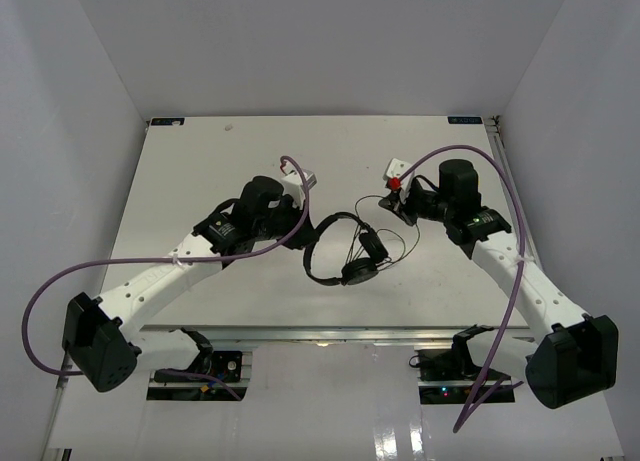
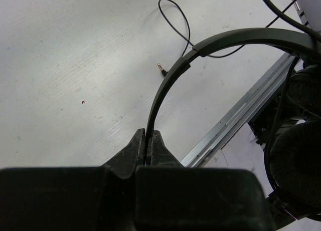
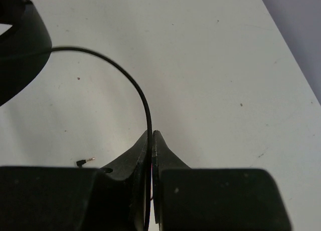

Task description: Wrap the headphones

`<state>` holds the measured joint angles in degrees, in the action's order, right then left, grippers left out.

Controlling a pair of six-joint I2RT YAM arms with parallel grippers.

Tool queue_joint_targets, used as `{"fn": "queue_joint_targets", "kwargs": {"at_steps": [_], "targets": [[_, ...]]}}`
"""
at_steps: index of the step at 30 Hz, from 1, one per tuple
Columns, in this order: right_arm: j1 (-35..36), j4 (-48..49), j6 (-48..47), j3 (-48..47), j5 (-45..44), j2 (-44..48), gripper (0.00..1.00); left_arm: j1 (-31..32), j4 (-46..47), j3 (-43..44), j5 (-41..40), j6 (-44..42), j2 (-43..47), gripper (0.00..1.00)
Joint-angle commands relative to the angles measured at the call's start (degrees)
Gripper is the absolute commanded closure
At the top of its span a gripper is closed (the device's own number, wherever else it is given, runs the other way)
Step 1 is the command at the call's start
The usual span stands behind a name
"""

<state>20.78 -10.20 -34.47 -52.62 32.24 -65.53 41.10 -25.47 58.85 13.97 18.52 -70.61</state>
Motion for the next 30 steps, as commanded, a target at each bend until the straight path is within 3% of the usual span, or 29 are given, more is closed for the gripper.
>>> {"fn": "queue_joint_targets", "kwargs": {"at_steps": [1, 7, 12, 20, 23, 30], "targets": [[-0.99, 2.28, 3.69, 1.96, 7.10, 2.76, 0.92, 0.29, 0.01, 2.64, -3.65, 2.03, 3.28, 1.00], [-1.92, 4.93, 8.63, 5.66, 17.86, 3.19, 0.92, 0.29, -4.01, 10.16, -7.85, 2.97, 3.74, 1.00], [-1.94, 15.07, 18.10, 8.15, 25.02, 1.71, 0.92, 0.24, -5.92, 17.35, -8.30, 6.52, 1.95, 1.00], [-1.92, 29.22, 27.46, 10.83, 27.51, -1.78, 0.92, 0.29, -11.00, 27.38, -13.03, 9.65, -1.22, 1.00], [-1.97, 36.43, 33.39, 12.00, 28.83, -3.18, 0.88, 0.29, -11.18, 29.36, -13.01, 12.28, -1.89, 1.00], [-1.79, 49.94, 47.60, 12.98, 30.26, -5.81, 0.78, 0.25, -6.17, 28.11, -12.47, 19.44, -2.25, 1.00]]}}
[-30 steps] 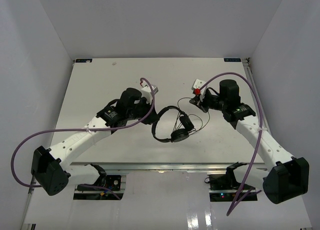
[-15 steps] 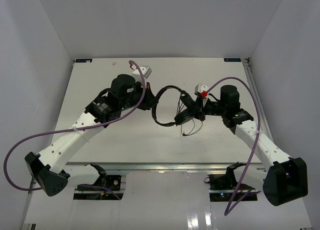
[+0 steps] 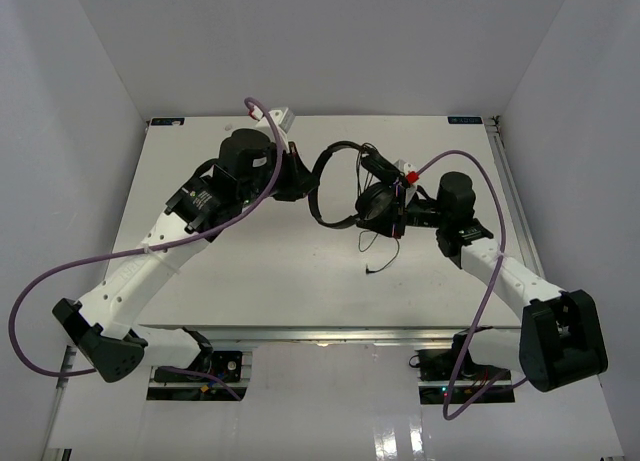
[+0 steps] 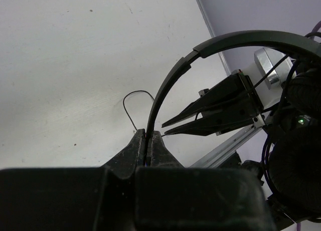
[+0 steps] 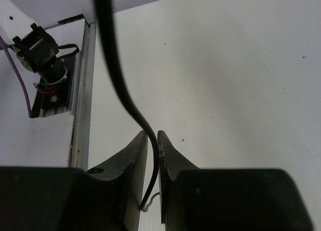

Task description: Wrap the headphones

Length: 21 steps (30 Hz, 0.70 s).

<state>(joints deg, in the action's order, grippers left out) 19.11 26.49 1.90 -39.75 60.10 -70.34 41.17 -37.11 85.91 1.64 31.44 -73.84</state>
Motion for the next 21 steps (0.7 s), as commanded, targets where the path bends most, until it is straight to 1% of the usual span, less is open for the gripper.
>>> {"fn": "queue_joint_targets", "kwargs": {"at_steps": [1, 5, 7, 10, 13, 15, 18, 21], "targets": [[0.00, 15.03, 13.32, 0.08, 2.56, -1.43, 0.77, 0.15, 6.71, 0.74, -0.04, 7.70, 1.04, 1.00], [0.72, 20.62, 17.21, 0.04, 2.52, -3.60, 0.74, 0.23, 9.28, 1.25, -0.10, 10.88, 0.52, 1.00], [1.08, 27.85, 22.16, 1.18, 2.82, -4.75, 0.73, 0.23, 10.00, 2.25, -0.79, 12.32, 0.38, 1.00], [1.67, 34.59, 25.78, 3.27, 3.56, -6.90, 0.72, 0.23, 10.56, 4.24, -4.01, 14.09, 0.86, 1.00], [3.69, 42.15, 27.62, 4.62, 4.99, -8.98, 0.71, 0.14, 9.34, 5.49, -11.60, 16.77, 1.72, 1.00], [4.84, 43.61, 27.55, 5.20, 5.54, -9.45, 0.72, 0.06, 8.06, 6.09, -15.57, 18.34, 2.11, 1.00], [7.07, 43.65, 26.60, 6.06, 6.32, -9.10, 0.73, -0.07, 6.88, 6.79, -19.36, 19.04, 2.76, 1.00], [8.68, 43.43, 26.01, 6.61, 6.61, -8.34, 0.80, -0.48, 5.52, 7.47, -23.00, 18.97, 2.63, 1.00]]}}
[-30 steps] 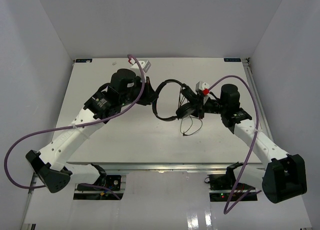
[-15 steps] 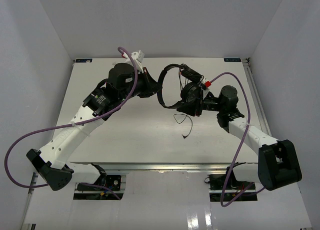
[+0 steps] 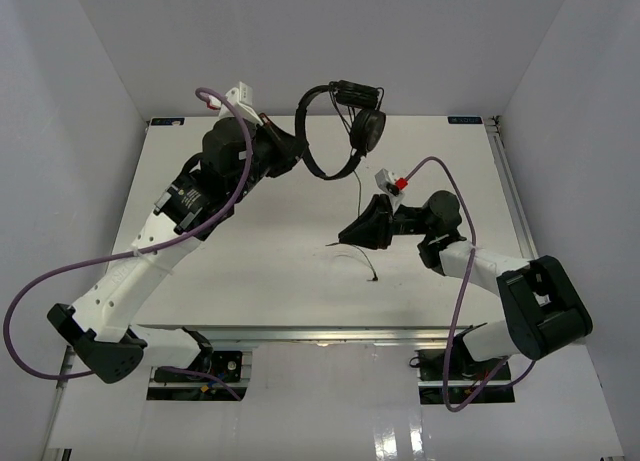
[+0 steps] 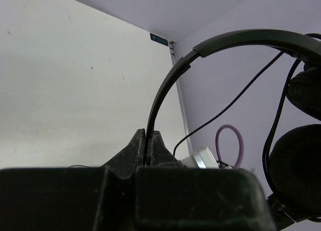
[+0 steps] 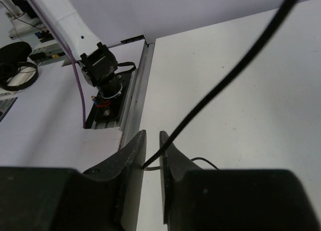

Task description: Wrap the headphones

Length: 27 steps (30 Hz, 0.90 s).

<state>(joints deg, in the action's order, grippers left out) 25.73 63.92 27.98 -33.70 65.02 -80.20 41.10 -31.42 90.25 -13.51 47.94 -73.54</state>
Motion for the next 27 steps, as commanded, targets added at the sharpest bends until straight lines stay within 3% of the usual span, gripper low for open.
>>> {"fn": "queue_joint_targets", "kwargs": {"at_steps": [1, 5, 8, 11, 13, 18, 24, 27], "targets": [[2.72, 5.70, -0.37, 0.73, 1.69, 1.88, 0.84, -0.83, -0.64, 3.43, -8.86, 2.17, 2.26, 1.00], [5.35, 1.67, -3.30, 0.60, 1.20, 3.53, 0.90, -4.13, -1.80, 2.79, -11.96, 1.10, 1.96, 1.00], [6.84, -3.67, -6.99, 0.03, 1.16, 4.90, 0.92, -10.04, -1.46, 0.68, -9.72, 1.48, 2.09, 1.00], [8.73, -18.15, -16.50, -2.23, -0.41, 7.44, 0.92, -15.49, -1.36, -0.62, -6.58, 0.58, 1.28, 1.00], [9.81, -36.72, -29.25, -5.05, -2.85, 10.39, 0.92, -18.05, -1.52, -1.08, -6.63, -0.94, 0.25, 1.00], [12.22, -66.52, -51.98, -13.98, -15.68, 16.26, 0.92, -20.52, -1.72, -5.12, -8.01, -7.02, -1.25, 1.00], [15.88, -81.77, -68.80, -21.95, -32.05, 17.61, 0.92, -20.98, 0.15, -12.62, -6.67, -13.72, -1.96, 1.00], [18.13, -84.47, -75.37, -25.13, -40.98, 15.05, 0.92, -20.97, 0.22, -15.30, -2.68, -16.15, -4.89, 1.00]]}}
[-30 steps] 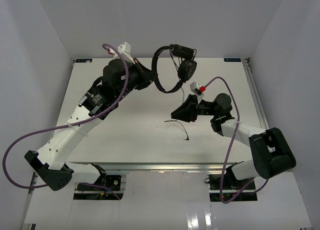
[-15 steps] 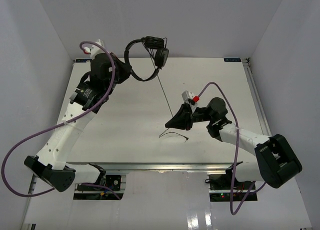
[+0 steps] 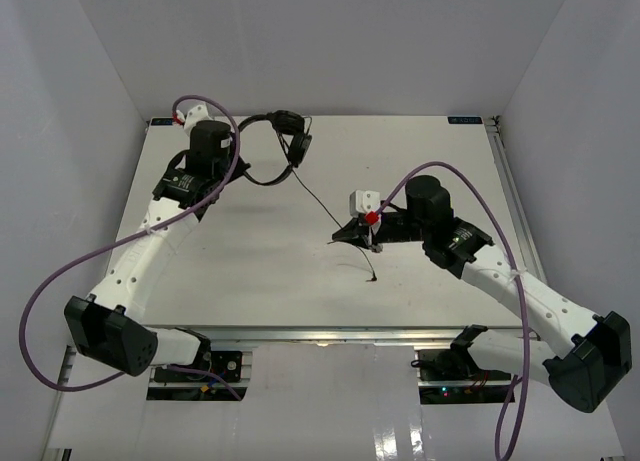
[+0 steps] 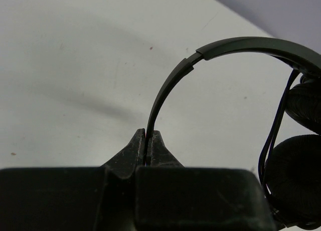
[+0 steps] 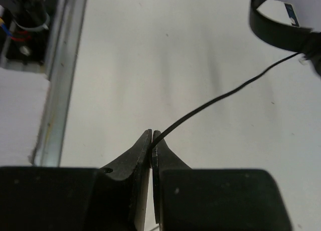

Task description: Wrap the headphones

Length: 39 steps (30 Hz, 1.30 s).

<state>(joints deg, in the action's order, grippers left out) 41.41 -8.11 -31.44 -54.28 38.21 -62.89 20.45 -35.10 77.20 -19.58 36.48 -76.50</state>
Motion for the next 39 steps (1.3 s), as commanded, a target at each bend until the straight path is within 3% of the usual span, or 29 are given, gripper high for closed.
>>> {"fn": "queue_joint_targets", "kwargs": {"at_steps": [1, 11, 20, 27, 39], "targets": [[2.72, -12.29, -17.32, -5.60, -16.24, -3.19, 0.92, -0.20, 3.78, -3.27, 5.68, -5.78, -3.10, 1.00], [3.15, -4.94, -23.93, -11.47, -31.75, -10.47, 0.92, 6.28, 3.92, -14.63, 16.54, -18.87, -6.33, 1.00], [1.74, -1.67, -20.30, -6.00, -31.12, -14.22, 0.92, 8.13, 8.53, -24.11, 33.06, -26.10, 3.15, 1.00], [-3.36, -2.00, -14.42, -4.66, -21.61, -16.00, 0.92, 8.47, 10.10, -26.77, 37.53, -25.95, 9.81, 1.00], [-8.55, 0.93, -1.55, -3.32, 9.03, -19.21, 0.90, 8.62, 10.38, -18.83, 48.91, -20.93, 13.01, 1.00]]}}
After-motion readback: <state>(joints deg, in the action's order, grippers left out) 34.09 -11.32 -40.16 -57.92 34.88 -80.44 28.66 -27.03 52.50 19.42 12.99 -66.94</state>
